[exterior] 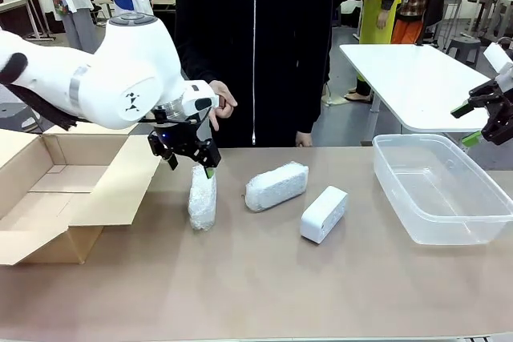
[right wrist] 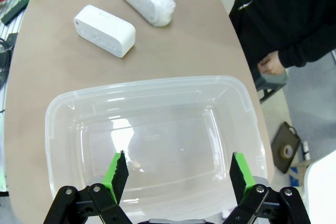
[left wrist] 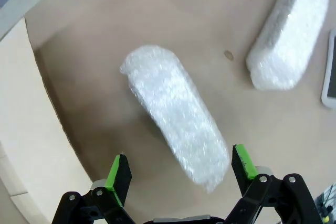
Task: Separate and place wrapped and unwrapped clocks.
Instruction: Pick up the Digital clock indicated by the person.
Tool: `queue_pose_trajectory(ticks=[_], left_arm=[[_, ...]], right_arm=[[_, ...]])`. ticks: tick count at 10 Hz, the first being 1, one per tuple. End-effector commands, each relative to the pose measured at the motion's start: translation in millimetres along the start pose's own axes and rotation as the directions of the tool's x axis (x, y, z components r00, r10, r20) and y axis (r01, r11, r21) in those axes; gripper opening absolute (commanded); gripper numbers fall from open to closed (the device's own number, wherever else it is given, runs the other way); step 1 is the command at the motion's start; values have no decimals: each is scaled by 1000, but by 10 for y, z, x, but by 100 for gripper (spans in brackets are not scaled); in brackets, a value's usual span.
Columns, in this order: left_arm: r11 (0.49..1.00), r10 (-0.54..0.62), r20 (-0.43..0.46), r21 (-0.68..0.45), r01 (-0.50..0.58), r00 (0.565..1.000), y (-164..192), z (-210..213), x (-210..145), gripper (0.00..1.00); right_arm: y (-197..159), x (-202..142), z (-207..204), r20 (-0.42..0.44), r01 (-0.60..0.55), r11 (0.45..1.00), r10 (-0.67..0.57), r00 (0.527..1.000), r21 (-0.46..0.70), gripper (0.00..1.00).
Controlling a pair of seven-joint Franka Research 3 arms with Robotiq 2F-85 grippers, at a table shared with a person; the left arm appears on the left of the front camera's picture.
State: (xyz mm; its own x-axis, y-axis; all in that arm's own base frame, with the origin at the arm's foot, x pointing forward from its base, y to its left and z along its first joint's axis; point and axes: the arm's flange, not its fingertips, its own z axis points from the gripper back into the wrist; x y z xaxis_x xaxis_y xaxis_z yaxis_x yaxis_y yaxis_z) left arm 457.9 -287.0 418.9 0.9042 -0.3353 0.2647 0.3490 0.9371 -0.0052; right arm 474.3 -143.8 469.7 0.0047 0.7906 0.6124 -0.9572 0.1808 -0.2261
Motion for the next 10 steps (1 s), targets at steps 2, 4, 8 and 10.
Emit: queue_pose_trajectory(ticks=[2,4,8,10], left_arm=[[992,120,34,23,-121,992,-26,-201,256,100],[988,151,13,19,-151,988,16,-346,297,100],[983,181,-42,16,-181,983,46,-674,295,100],[983,182,-62,13,-182,981,40,-786,300,100]], right_arm=[[2,-8,-17,0,1,1000,-1,1000,2,100],[2,-8,-17,0,1,1000,-1,1000,2,100],[2,-8,-17,0,1,1000,-1,1000,2,100],[2,-8,-17,0,1,1000,-1,1000,2,100]])
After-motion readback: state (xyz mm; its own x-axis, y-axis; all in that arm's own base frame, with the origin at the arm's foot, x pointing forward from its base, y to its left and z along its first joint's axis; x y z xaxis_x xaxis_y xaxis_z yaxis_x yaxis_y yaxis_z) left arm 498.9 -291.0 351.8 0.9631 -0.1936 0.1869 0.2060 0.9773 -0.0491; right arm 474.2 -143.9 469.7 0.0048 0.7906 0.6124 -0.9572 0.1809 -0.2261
